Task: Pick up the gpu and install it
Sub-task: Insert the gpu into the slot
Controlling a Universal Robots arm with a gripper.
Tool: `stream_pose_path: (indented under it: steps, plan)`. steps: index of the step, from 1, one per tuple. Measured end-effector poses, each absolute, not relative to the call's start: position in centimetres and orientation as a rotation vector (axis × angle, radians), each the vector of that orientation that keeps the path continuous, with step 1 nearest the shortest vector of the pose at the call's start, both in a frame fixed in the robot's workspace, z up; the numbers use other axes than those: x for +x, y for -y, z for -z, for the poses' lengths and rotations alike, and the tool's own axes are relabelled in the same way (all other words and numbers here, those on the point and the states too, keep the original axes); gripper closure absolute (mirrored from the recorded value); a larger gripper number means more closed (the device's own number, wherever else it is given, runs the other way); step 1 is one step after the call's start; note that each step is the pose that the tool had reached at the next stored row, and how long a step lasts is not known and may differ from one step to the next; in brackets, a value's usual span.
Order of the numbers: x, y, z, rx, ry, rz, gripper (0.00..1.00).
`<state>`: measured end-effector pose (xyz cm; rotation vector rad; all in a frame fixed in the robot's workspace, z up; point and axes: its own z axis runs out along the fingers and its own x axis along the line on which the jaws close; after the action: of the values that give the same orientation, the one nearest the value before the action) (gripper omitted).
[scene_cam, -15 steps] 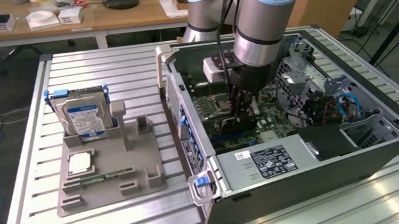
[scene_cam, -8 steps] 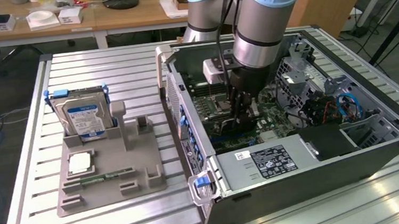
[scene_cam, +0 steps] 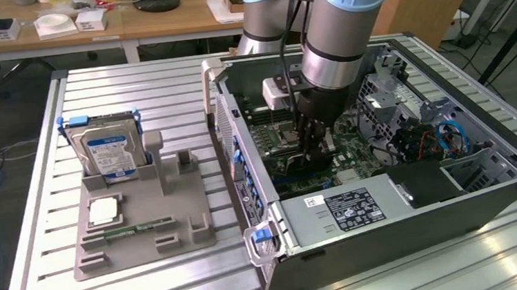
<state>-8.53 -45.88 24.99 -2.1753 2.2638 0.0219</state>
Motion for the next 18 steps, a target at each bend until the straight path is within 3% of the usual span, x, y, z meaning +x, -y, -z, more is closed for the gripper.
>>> stream_pose_path:
  steps: [18]
  plan:
    - [-8.56,45.91,-24.98,-2.165,-2.273,-0.022,0.74]
